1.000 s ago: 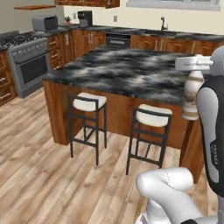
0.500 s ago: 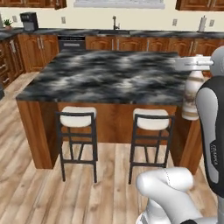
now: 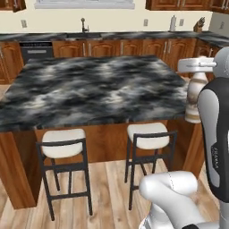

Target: Get the candle and the liquor from the cabinet and move them to the dining counter.

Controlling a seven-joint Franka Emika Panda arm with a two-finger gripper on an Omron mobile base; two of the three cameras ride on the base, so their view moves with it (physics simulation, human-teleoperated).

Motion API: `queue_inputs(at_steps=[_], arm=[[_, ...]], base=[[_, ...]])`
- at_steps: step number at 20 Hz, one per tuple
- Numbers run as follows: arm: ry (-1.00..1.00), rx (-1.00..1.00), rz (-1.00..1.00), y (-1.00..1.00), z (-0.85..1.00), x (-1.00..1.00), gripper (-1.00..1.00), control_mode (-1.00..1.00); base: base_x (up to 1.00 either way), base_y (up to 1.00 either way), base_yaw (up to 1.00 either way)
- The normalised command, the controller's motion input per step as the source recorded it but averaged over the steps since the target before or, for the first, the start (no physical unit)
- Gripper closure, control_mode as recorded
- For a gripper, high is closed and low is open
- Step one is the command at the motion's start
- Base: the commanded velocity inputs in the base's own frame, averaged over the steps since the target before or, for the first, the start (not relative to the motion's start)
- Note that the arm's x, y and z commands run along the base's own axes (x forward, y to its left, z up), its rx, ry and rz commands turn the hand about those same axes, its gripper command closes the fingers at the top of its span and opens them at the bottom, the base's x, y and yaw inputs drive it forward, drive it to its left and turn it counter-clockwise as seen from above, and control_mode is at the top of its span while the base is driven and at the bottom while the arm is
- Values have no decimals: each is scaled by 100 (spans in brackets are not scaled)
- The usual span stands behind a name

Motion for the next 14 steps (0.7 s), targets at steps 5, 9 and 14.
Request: queue_inputs(at_steps=[5, 9, 14], arm=[[0, 0, 0, 0, 0, 0, 100, 100], [0, 0, 0, 0, 0, 0, 100, 100], [0, 0, 0, 0, 0, 0, 100, 100]], base=[[51, -38, -16], [61, -23, -23], [69, -4, -31]])
